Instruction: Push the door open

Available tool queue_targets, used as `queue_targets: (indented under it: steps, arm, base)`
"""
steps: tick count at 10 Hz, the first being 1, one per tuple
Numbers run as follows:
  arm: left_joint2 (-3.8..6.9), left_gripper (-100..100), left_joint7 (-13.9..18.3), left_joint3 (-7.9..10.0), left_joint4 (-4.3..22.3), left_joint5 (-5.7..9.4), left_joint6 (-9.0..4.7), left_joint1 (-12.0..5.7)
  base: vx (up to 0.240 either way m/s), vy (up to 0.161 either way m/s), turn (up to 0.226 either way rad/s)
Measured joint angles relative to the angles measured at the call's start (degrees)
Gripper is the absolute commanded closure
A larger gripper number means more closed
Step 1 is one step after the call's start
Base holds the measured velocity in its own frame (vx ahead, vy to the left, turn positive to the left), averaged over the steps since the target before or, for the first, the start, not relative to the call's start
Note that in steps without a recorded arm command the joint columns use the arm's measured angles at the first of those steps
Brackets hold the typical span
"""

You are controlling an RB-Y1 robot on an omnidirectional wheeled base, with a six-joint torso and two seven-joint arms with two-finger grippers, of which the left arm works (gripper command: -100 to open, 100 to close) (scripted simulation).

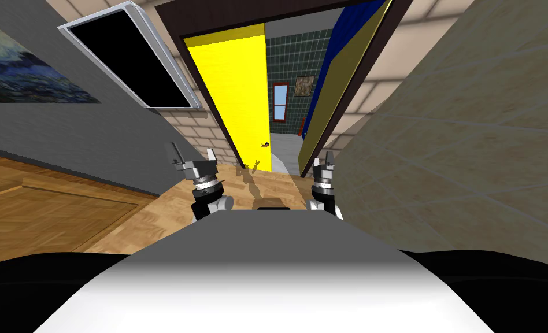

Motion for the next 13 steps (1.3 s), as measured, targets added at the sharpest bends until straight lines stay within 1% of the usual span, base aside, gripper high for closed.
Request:
queue_targets:
  steps: [1,2,5,6,7,9,10,11,13]
  arm:
    - [0.29,-100,-0.43,-0.12,1.32,-0.10,-0.01,-0.78]
    - [0.78,-100,-0.16,-0.22,2.62,-0.16,-0.20,-1.08]
    - [1.68,-100,0.08,-0.71,6.06,-0.45,-0.61,-2.25]
    - [2.09,-100,0.21,-0.57,7.15,-0.39,-0.69,-2.73]
    - [2.20,-100,0.19,-0.92,8.20,-0.57,-0.96,-2.90]
    - [2.54,-100,0.04,-1.31,10.68,-0.85,-1.30,-3.98]
    - [2.69,-100,-0.01,-1.55,11.62,-0.99,-1.25,-4.35]
    - [3.13,-100,0.11,-1.35,13.13,-0.93,-1.21,-5.24]
    - [3.45,-100,0.12,-1.93,15.90,-1.25,-1.98,-5.86]
  base:
    - [0.152,0.018,-0.003]
    - [0.156,0.008,-0.003]
    - [0.133,0.003,0.000]
    - [0.099,0.000,0.000]
    - [0.079,0.006,0.001]
    - [0.081,0.008,-0.001]
    - [0.100,0.013,0.000]
    - [0.109,0.014,-0.002]
    - [0.094,0.005,0.000]
